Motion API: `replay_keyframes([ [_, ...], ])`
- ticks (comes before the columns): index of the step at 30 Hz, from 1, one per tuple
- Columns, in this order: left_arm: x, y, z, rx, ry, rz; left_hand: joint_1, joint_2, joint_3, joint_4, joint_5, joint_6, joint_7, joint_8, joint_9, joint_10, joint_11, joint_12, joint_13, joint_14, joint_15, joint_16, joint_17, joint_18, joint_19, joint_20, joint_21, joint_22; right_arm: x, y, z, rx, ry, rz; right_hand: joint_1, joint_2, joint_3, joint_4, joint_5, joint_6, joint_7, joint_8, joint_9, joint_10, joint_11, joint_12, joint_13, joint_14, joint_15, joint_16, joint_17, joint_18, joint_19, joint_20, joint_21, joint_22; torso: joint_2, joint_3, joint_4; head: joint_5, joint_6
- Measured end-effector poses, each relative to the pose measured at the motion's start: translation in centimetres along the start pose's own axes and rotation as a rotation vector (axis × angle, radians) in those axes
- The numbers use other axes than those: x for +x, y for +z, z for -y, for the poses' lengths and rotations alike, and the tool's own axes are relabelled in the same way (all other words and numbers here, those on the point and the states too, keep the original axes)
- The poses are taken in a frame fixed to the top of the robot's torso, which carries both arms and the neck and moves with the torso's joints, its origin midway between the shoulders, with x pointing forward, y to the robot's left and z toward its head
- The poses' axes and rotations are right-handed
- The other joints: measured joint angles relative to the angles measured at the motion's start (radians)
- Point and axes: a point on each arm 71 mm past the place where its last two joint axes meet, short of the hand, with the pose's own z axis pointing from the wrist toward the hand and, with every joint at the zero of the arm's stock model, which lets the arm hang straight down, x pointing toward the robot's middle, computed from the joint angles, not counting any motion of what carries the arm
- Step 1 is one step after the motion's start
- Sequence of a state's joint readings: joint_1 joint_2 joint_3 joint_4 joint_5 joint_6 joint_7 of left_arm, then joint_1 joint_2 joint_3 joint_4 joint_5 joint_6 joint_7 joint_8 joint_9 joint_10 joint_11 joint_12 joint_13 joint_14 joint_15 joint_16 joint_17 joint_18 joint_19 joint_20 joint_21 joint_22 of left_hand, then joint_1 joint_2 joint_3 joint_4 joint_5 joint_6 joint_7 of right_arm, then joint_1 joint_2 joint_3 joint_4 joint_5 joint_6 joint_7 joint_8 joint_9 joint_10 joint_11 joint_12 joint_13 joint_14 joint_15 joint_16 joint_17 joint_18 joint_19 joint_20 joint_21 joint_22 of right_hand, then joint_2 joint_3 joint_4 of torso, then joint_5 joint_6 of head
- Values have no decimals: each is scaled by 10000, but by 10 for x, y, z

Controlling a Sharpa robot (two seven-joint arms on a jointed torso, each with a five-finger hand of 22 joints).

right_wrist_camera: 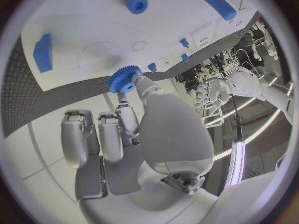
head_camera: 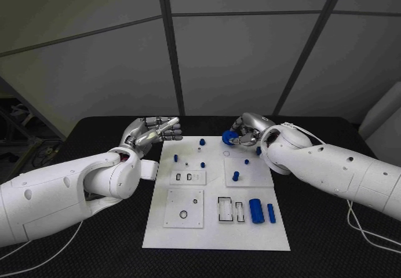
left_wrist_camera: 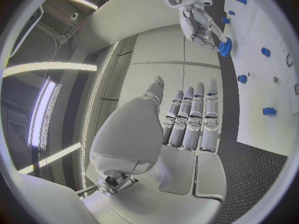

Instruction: Assemble the parts on the task board

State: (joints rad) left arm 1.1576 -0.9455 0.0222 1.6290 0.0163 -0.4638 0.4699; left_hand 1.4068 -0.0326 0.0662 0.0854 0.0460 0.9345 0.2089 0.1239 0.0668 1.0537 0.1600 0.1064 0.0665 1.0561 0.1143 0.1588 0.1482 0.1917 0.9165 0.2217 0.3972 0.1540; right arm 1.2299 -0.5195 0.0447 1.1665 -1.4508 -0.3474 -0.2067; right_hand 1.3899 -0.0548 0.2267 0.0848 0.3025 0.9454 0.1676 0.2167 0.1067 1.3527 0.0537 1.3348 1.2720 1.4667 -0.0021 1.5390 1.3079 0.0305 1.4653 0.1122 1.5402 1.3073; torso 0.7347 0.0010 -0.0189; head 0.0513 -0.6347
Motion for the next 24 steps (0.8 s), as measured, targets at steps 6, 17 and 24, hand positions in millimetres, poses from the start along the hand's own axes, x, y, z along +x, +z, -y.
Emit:
replay_keyframes([
  [6, 0, 0, 0, -4, -5, -10, 0, 0, 0, 0, 0, 0, 0, 0, 0, 0, 0, 0, 0, 0, 0, 0, -1, 0, 0, 0, 0, 1, 3, -3, -27, -737, -77, 110, 0, -1, 27, -29, -33, 1, -1, 0, -1, 0, 0, 0, -5, -35, -34, 0, -1, 0, 0, 0, 0, 0, -3, 1, -11, 24, 4],
  [17, 1, 1, -1, -6, -5, -8, 0, 0, 0, 0, 0, 0, 0, 1, 0, 0, 0, 0, 0, 0, 0, 0, -2, 0, 0, 0, 0, 2, 17, 5, -78, -1875, -681, 185, 40, -41, 31, -37, -66, 1, -1, -2, -1, -1, 1, 0, -24, -35, -34, 0, -1, 1, 21, -21, 0, 0, 14, -2, 18, 12, 16],
  [24, 1, 2, -1, -6, -10, -17, 0, 0, 0, 0, 0, 0, 0, 1, 0, 0, 0, 0, 0, 0, 0, 0, -2, 0, 0, 0, 0, 2, 24, 10, -90, -2078, -1031, 138, 40, -42, 75, -49, -5, 2, 0, -61, -1, -1, 1, 0, -47, -35, -33, 0, -2, 2, 37, -37, 0, 8, 20, -8, 24, 9, 2],
])
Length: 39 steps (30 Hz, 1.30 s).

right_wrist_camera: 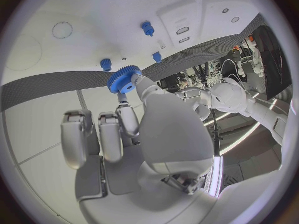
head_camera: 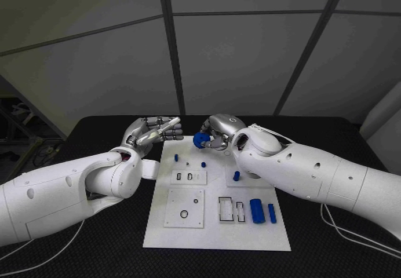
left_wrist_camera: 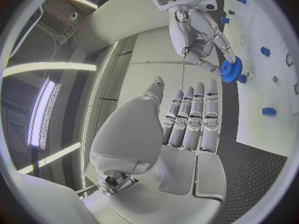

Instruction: Assemble the parts on the task board

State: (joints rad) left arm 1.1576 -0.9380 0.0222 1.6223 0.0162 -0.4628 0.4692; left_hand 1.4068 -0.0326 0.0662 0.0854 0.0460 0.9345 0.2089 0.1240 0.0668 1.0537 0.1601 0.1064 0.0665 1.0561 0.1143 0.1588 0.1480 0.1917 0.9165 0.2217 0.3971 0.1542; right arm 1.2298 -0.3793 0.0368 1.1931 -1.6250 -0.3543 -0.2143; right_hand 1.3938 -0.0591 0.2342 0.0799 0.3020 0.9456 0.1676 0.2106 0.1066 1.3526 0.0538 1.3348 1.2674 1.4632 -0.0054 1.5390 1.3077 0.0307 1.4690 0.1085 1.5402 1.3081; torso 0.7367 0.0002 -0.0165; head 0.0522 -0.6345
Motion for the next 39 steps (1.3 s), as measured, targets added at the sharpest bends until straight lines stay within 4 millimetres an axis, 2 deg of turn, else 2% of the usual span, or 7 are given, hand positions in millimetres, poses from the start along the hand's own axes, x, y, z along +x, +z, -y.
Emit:
replay_keyframes([
  [11, 0, 0, 0, 1, -5, -10, 0, 0, 0, 0, 0, 0, 0, -36, 0, 0, 0, 0, 0, 0, 0, 0, -1, 0, 0, 0, 0, 1, 14, 3, -6, -85, -436, -520, -125, -125, 48, -11, 56, 3, 0, -114, 1, -37, 37, -50, -60, 0, 1, 0, -1, 0, 0, 0, 0, -1, 0, 5, 0, 39, -35],
  [21, 1, 0, 0, 2, -13, -25, 0, 0, 0, 0, 0, 0, 0, -36, 0, 0, 0, 0, 0, 0, 0, 0, 7, 0, 0, 0, 0, -7, 19, 5, -7, -58, -601, -851, -239, -239, 153, -14, 59, 55, -58, -485, 9, -150, 150, -224, -203, 3, 5, 0, -1, 0, 0, 1, 0, -3, -5, 7, -5, 50, -68],
  [26, 1, 0, 0, 2, -13, -26, 0, 0, 0, 0, 0, 0, 0, -35, 0, 0, 0, 0, 0, 0, 0, 0, 7, 0, 0, 0, 0, -7, 20, 7, -7, -11, -646, -929, -296, -294, 259, -10, 23, -358, 40, -768, -71, -271, 268, -306, -305, 12, 97, 0, -2, 0, -40, 40, 0, -3, -7, 8, -7, 52, -58],
  [30, 2, 1, 0, 1, -15, -30, 0, 0, 0, 0, 0, 0, 0, -33, 0, 0, 0, 0, 0, 0, 0, 0, 6, 0, 0, 0, 0, -7, 21, 8, -5, 40, -684, -1011, -443, -439, 270, -5, -6, -771, 92, -1076, -184, -389, 376, -478, -457, 37, 145, 0, -2, 1, -36, 115, 0, -3, -9, 8, -12, 53, -50],
  [33, 2, 1, 0, 1, -16, -30, 0, 0, 0, 0, 0, 0, 0, -32, 0, 0, 0, 0, 0, 0, 0, 0, 6, 0, 0, 0, 0, -6, 22, 8, -4, 75, -719, -1114, -523, -519, 214, 0, -60, -977, 101, -1254, -228, -510, 389, -575, -558, 17, 165, 0, -2, 1, -36, 115, 0, -3, -11, 8, -12, 53, -49],
  [39, 1, 1, 0, 1, -15, -29, 0, 0, 0, 0, 0, 0, 0, -32, 0, 0, 0, 0, 0, 0, 0, 0, 6, 0, 0, 0, 0, -6, 24, 9, -4, 106, -761, -1340, -557, -553, 116, 43, -106, -1057, 122, -1361, -237, -577, 391, -629, -661, 1, 181, 0, -3, 2, -1, 151, 0, -4, -10, 8, -17, 64, -68],
])
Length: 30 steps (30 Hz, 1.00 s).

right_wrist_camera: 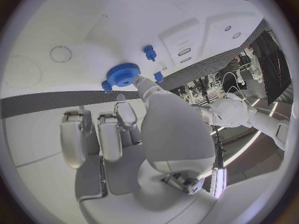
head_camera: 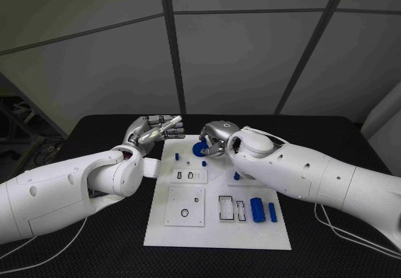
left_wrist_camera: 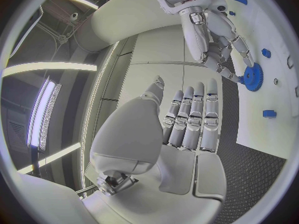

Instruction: Assemble the parts on the task board

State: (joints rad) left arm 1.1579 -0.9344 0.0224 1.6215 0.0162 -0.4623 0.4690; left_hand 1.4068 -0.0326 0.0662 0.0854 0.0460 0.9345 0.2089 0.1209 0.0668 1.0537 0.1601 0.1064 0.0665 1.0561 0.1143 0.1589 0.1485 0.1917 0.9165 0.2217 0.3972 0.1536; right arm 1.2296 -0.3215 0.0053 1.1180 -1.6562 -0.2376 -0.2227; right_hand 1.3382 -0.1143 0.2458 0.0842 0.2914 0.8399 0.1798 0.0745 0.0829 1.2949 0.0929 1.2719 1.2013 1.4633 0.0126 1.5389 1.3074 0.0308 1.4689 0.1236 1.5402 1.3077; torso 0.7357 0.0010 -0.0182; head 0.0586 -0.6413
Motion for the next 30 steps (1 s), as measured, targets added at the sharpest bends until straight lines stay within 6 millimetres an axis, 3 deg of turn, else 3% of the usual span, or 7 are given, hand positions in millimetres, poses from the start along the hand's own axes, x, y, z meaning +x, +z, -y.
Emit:
replay_keyframes([
  [8, 0, 0, 0, -2, -1, -1, 0, 0, 0, 0, 0, 0, 0, 0, 0, 0, 0, 0, 0, 0, 0, -29, -1, 0, 0, 0, 0, 0, 1, 0, 0, 7, -2, -199, -58, -48, -77, 77, 0, -28, -28, 0, 1, 0, 0, 0, 5, 36, 35, 0, 0, 0, -35, 35, 0, -1, 0, 3, 0, 2, -5],
  [17, 0, 0, 0, -4, 2, 3, 0, 0, 0, 0, 0, 0, 0, 1, 0, 0, 0, 0, 0, 0, 0, -47, -1, 0, 0, 0, 0, 1, 1, -4, 7, 98, 134, -191, -343, 55, -237, 237, 129, 7, 6, 0, 49, 7, 3, 102, 179, 36, 35, 0, -1, 0, -35, 34, 0, -1, -7, 5, -6, 10, 27],
  [24, -3, 0, 0, -4, 34, 64, 0, 0, 0, 0, 0, 0, 0, 1, 0, 0, 0, 0, 0, 0, 0, -47, 5, 0, 0, 0, 0, -7, -11, -24, 26, 26, 731, 723, -343, 55, -248, 249, 229, 13, 0, 0, 55, 175, 11, 215, 340, 36, 34, 0, -1, 0, -34, 34, 0, -2, -28, 10, -37, 20, 70],
  [30, -6, 0, 0, -4, 61, 117, 0, 0, 13, -70, 0, 0, 0, -39, 0, 0, 0, -41, 0, 36, 36, -47, 11, 0, 0, 0, 0, -16, -20, -54, 64, 182, 1629, 1047, -162, 231, -68, 69, 290, 430, -81, 0, 152, 162, -24, 232, 301, 36, 34, -53, 7, -1, -35, 34, -165, -2, -80, 5, -87, 13, 108],
])
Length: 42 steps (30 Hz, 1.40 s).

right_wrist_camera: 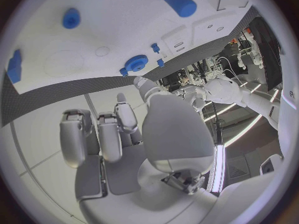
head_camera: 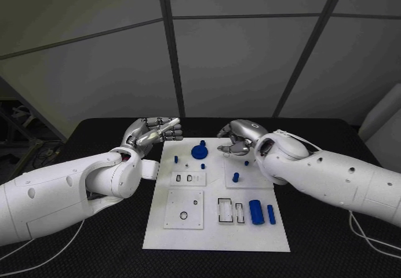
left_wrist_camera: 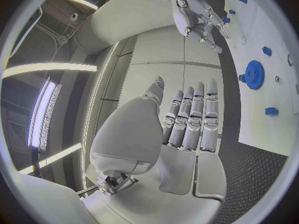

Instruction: Assemble the parts on the task board

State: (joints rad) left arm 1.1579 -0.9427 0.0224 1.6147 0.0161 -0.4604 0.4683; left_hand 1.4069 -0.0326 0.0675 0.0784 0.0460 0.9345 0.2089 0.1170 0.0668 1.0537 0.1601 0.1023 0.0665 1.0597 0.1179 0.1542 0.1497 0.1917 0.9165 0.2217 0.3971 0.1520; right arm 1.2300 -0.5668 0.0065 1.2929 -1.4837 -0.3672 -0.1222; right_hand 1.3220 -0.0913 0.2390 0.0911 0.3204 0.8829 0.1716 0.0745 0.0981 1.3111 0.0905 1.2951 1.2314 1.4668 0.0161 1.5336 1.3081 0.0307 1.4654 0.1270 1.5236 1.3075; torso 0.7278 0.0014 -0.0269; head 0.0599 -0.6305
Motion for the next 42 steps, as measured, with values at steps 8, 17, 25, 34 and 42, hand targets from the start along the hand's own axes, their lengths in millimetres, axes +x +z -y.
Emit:
replay_keyframes([
  [8, -3, 0, 0, -4, 22, 42, 39, 39, 0, 0, 0, 0, 0, 0, 0, 0, 0, 0, 0, 0, 0, 0, -1, -1, 0, 0, 0, 1, -22, -36, 60, 666, 1483, 3, 348, -201, 18, -213, 0, -36, 5, -62, -2, -596, -82, -658, -691, 0, 0, -296, -1, 0, -361, -38, -345, 0, -88, 5, -104, 35, -4],
  [17, -3, 1, -1, -6, 9, 19, 39, 39, 0, 0, 0, 0, 0, 0, 0, 0, 0, 0, 0, 0, 0, 0, 8, 0, 0, 0, 0, 1, -32, -50, 101, 1249, 2189, 31, 590, -227, 13, -375, 139, -138, 15, -88, -20, -626, -49, -757, -826, 0, 0, -296, -2, 0, -360, -38, -362, -1, -122, 22, -148, -135, 31],
  [25, -3, 2, -2, -24, 0, 8, 39, 39, 0, 1, 0, 0, 0, 0, 0, 0, 0, 1, 0, 0, 0, 0, 7, -1, 0, 0, 0, 2, -29, -44, 111, 1325, 2219, -181, 613, -255, 44, -405, 187, -169, -16, -88, -30, -625, -49, -757, -835, 0, 0, -296, -3, 0, -360, -38, -382, -1, -108, 26, -149, -153, 10],
  [34, -2, 2, -3, -37, -10, -8, 39, 39, 0, 1, 0, 0, 0, 0, 0, 0, 0, 1, 0, 0, 0, 0, 6, 0, 0, 0, 0, 3, -24, -38, 113, 1300, 1983, -583, 692, -258, 44, -460, 228, -169, -16, -88, -29, -625, -49, -757, -775, 0, 0, -296, -4, 1, -360, -38, -382, -1, -89, 17, -128, -111, -70],
  [42, -4, 3, -3, -37, 3, 19, 39, 39, 0, 1, 0, 0, 0, 1, 0, 0, 0, 1, 0, 0, 0, 0, 6, 0, 0, 0, 0, -7, -22, -39, 116, 1293, 1749, -889, 716, -283, 44, -460, 227, -169, -16, -88, -28, -625, -49, -757, -748, 0, 0, -296, -4, 0, -359, -38, -382, -1, -100, 13, -128, -105, -141],
])
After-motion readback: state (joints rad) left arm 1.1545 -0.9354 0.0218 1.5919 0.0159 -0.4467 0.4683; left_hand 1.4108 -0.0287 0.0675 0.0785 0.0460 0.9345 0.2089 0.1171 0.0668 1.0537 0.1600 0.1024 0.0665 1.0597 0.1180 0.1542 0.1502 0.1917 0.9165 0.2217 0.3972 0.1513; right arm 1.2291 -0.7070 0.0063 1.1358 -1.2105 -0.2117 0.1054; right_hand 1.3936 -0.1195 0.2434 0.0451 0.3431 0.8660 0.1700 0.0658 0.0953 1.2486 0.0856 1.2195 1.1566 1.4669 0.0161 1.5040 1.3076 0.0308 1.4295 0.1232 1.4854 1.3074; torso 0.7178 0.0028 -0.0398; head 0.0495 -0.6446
